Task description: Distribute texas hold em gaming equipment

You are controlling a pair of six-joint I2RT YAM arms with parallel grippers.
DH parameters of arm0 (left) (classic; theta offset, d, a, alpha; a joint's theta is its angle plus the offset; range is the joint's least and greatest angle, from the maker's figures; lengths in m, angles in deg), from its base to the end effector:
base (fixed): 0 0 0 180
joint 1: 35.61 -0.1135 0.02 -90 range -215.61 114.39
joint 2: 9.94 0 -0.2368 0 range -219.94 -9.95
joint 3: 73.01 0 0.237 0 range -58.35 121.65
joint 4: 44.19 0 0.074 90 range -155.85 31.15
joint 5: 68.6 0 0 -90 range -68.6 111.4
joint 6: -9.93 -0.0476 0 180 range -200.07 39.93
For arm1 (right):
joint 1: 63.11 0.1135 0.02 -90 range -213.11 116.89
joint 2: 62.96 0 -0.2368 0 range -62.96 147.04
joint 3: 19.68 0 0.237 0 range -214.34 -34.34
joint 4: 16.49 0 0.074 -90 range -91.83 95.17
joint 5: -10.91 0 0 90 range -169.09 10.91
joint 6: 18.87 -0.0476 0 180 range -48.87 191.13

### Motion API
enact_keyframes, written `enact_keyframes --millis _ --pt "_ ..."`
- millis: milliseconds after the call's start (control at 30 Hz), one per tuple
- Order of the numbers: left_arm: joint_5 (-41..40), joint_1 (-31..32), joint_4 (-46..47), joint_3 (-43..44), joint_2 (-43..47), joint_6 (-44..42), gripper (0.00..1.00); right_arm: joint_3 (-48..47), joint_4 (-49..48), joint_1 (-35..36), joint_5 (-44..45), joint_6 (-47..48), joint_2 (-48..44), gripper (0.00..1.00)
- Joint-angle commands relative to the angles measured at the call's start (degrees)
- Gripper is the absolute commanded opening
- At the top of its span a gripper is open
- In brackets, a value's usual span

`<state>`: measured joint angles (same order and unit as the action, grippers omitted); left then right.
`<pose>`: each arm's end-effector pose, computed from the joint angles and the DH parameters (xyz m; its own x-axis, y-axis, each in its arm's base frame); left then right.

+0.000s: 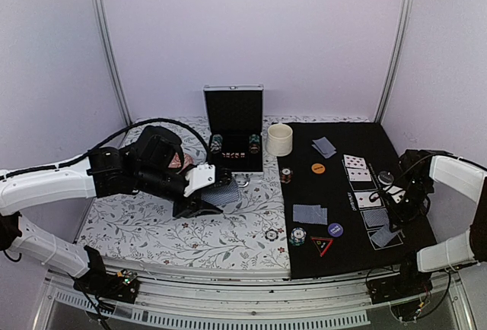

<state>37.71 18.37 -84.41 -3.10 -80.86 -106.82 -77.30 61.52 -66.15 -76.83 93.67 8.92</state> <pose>0.1477 -0.2259 0.2542 0.0592 0.6532 -0.7549 0.9785 0.1115 0.1732 0.1709 -0.0110 0.1587 -0.9413 -0.3336 0.0517 -0.3350 0.9420 -0.0212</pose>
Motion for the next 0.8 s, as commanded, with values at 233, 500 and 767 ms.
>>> enact_keyframes --millis 233,500,767 --pt "0.76 -1.01 2.03 -2.38 1.25 -0.32 0.46 -1.93 2.56 0.03 4.22 -0.77 -1.39 0.55" --pt "-0.59 -0.73 3.97 -5.03 -7.11 -1.47 0.44 -19.1 -1.34 0.94 -3.25 -4.78 -0.79 0.99" --pt "-6.09 -1.36 4.14 -1.58 -21.25 -1.13 0.44 -25.86 -9.2 5.68 -8.86 -4.85 0.4 0.99"
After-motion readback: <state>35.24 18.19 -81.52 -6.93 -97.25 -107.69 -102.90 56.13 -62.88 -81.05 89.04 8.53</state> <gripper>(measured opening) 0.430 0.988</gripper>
